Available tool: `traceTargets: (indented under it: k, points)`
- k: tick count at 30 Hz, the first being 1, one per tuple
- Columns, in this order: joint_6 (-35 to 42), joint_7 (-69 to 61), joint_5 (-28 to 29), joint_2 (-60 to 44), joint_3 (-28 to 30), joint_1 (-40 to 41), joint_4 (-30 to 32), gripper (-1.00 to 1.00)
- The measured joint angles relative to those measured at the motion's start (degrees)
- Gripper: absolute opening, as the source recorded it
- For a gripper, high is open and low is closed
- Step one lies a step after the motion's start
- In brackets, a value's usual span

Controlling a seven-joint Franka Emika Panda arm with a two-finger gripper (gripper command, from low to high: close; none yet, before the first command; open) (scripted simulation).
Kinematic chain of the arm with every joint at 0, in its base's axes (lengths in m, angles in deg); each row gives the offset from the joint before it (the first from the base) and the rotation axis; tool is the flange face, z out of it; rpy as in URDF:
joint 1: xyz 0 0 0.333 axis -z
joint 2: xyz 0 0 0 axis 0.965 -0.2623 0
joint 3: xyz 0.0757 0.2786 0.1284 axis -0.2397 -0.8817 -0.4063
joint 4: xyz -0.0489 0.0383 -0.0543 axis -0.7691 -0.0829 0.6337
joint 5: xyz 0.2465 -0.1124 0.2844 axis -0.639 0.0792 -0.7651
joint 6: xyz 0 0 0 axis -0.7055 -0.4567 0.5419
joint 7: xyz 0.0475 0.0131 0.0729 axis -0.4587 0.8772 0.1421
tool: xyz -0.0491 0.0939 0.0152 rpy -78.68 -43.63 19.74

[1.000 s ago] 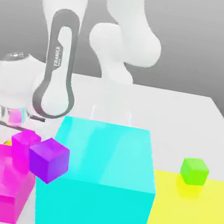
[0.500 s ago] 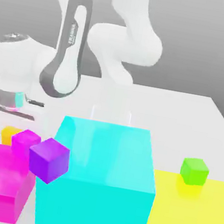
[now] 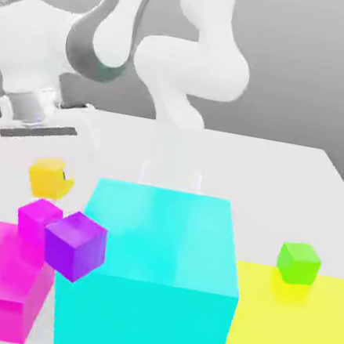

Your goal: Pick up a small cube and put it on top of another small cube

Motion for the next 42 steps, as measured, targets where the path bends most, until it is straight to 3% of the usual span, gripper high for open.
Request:
traceTargets:
  k: [9, 25, 32, 38, 42]
  points:
    - [13.32, 2.98, -1.12, 10.88, -10.18, -7.4, -1.03, -1.0]
    - [10.12, -0.26, -1.74, 6.3, -31.14, -28.75, -4.43, -1.0]
    - [3.3, -6.5, -0.4, 0.63, -33.71, -31.93, -5.5, -1.0]
    - [-4.05, -4.56, -0.68, -3.36, -41.45, -38.27, -6.05, -1.0]
    - [-13.0, -2.89, 0.79, -10.29, -43.59, -38.58, -4.57, -1.0]
